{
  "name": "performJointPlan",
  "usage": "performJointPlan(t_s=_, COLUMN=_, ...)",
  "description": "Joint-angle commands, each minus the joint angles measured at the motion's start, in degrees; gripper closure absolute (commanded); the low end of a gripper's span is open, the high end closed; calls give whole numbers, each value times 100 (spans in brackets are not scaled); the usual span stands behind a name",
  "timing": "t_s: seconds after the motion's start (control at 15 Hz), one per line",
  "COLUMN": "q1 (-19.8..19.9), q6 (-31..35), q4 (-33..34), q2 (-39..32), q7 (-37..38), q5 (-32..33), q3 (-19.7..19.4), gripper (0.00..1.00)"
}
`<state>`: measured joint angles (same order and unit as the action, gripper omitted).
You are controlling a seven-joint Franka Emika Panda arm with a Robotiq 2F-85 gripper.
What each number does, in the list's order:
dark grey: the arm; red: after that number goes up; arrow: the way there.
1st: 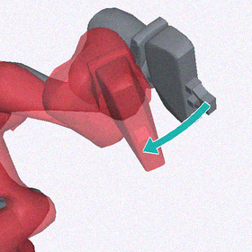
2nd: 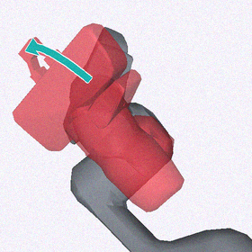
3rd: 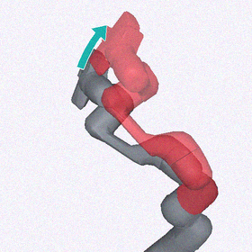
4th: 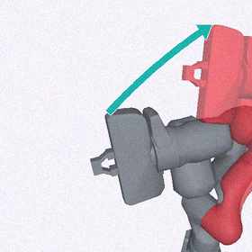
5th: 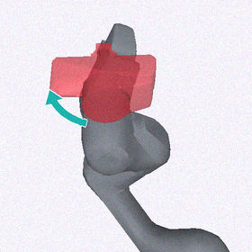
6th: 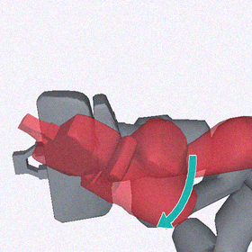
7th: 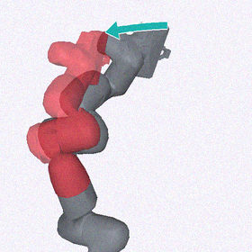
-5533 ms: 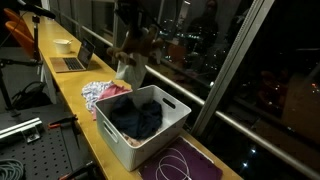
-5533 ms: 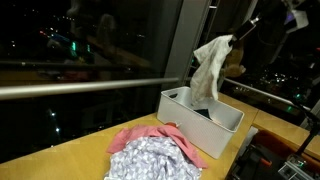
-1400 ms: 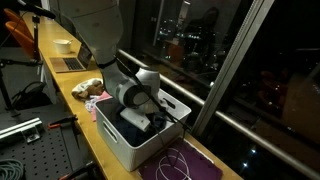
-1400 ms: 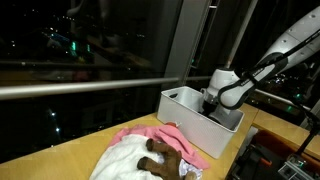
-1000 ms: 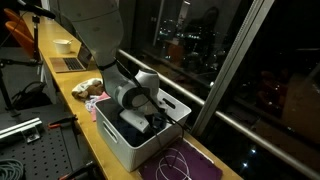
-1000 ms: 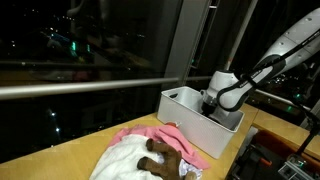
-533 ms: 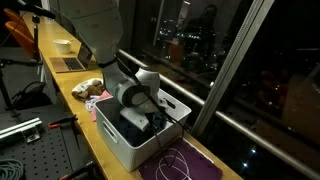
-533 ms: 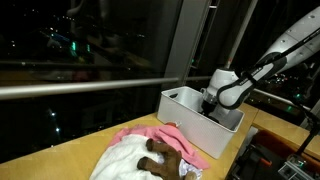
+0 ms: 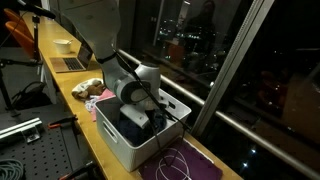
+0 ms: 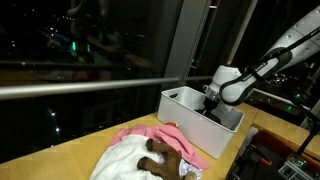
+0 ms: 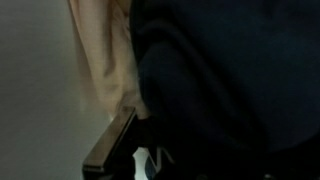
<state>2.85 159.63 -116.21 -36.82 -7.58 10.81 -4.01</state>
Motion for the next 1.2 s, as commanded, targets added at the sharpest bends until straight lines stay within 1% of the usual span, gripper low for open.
performJointPlan(t_s=0.0, q1=6, q6=-228, q4=-406, q2=684, q7=44, q5=-84, q3=1, gripper=98)
performJointPlan(t_s=0.2, q1=4, q6=-410, q4=-612, q2=1240, q7=64, q5=-125, q3=48, gripper=98)
performJointPlan(t_s=0.47, q1=-86, q6=-794, q4=-748, q2=2208, q7=90, q5=-116, q3=99, gripper=98)
performJointPlan(t_s=0.87, q1=-303, q6=-1490, q4=-578, q2=3556, q7=145, q5=-6, q3=266, gripper=98)
performJointPlan(t_s=1.13, q1=-510, q6=-1909, q4=-442, q2=4159, q7=263, q5=16, q3=534, gripper=98)
